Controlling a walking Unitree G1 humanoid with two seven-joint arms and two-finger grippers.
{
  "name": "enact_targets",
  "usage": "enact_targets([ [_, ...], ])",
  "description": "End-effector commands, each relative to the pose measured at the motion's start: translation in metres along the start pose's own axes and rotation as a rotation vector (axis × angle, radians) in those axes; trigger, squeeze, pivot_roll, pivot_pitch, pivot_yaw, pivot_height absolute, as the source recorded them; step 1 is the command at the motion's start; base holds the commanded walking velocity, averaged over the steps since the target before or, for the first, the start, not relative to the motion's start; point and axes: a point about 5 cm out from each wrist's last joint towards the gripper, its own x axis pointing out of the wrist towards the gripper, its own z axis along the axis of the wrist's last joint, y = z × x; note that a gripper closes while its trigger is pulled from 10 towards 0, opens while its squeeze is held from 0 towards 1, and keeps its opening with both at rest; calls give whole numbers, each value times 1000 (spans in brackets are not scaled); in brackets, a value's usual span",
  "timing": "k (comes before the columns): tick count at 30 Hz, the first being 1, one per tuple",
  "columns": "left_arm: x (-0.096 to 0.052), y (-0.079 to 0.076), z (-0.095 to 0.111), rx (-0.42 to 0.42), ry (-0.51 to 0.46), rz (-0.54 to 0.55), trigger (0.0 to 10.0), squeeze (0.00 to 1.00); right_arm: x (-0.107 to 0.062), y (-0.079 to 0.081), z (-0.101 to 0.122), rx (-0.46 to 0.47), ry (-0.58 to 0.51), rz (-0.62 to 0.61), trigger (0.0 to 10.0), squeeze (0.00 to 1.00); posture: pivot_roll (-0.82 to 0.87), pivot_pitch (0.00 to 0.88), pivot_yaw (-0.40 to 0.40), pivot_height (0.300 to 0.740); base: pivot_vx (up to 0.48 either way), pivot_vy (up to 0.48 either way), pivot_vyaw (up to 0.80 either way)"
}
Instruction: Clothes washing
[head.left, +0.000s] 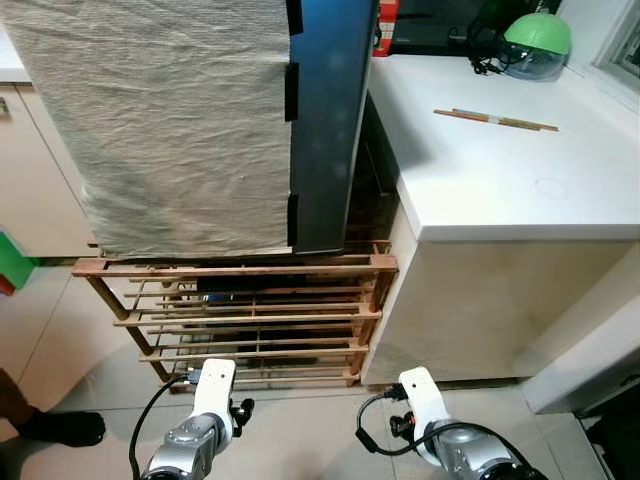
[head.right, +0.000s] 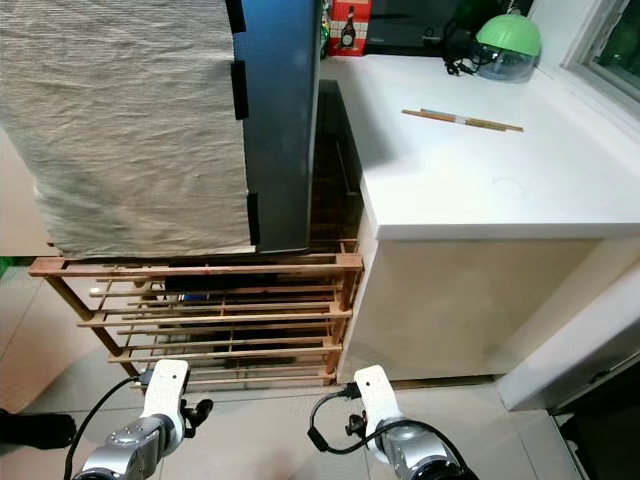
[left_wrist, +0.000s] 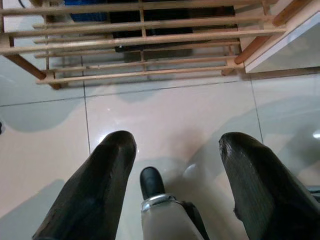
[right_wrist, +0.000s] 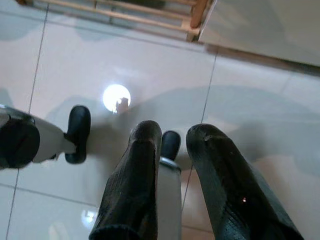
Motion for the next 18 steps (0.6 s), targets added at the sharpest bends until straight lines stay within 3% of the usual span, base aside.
enact_targets([
  [1,1,-1,-1,-7,-6,-9,10000,0,0,-3,4,1,-16,-15,10000,0,55,0,-34,740,0,0,0],
  [7,2,-2,1,-12,-22,-14,10000,0,0,-7,8,33,-33,-33,10000,0,53,0,-37,740,166,0,690],
  [11,2,-2,2,-16,-28,-14,10000,0,0,-10,13,75,-58,-58,10000,0,53,0,-40,740,247,0,0],
  [18,3,-2,3,-23,-34,-12,10000,0,0,-12,18,63,-80,-53,10000,0,53,0,-42,740,252,0,0],
])
